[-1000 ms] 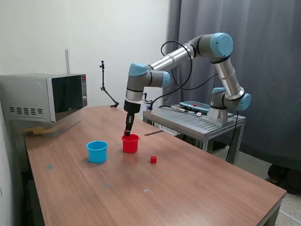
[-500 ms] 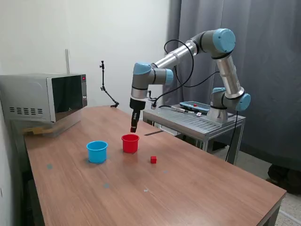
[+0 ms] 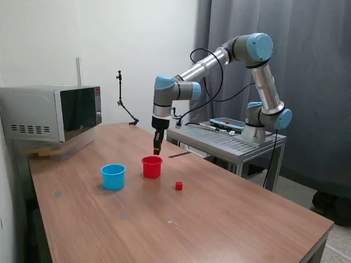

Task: Place red objects in the red bin, and blue objects in the blue bin.

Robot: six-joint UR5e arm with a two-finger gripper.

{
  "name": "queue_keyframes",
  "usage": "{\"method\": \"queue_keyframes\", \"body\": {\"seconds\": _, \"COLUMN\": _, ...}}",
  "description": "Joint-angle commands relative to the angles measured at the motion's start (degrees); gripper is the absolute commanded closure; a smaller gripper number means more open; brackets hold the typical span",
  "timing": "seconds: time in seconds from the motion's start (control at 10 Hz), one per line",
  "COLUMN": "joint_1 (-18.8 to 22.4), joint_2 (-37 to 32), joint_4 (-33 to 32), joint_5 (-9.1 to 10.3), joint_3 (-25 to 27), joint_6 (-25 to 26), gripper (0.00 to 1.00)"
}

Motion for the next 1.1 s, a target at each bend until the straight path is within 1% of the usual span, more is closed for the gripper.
{"method": "queue_keyframes", "body": {"seconds": 0.0, "joint_1": -0.59, "joint_2": 0.00, "joint_4": 0.00, "joint_5": 0.01, "joint_3": -0.18, "joint_6": 0.04, "gripper": 1.00}}
{"method": "queue_keyframes", "body": {"seconds": 0.5, "joint_1": -1.04, "joint_2": 0.08, "joint_4": 0.00, "joint_5": -0.08, "joint_3": -0.71, "joint_6": 0.04, "gripper": 1.00}}
{"method": "queue_keyframes", "body": {"seconds": 0.6, "joint_1": -1.12, "joint_2": 0.08, "joint_4": 0.00, "joint_5": -0.08, "joint_3": -0.71, "joint_6": 0.13, "gripper": 0.00}}
{"method": "queue_keyframes", "body": {"seconds": 1.0, "joint_1": -1.12, "joint_2": 0.17, "joint_4": -0.09, "joint_5": -0.08, "joint_3": -0.71, "joint_6": 0.13, "gripper": 0.00}}
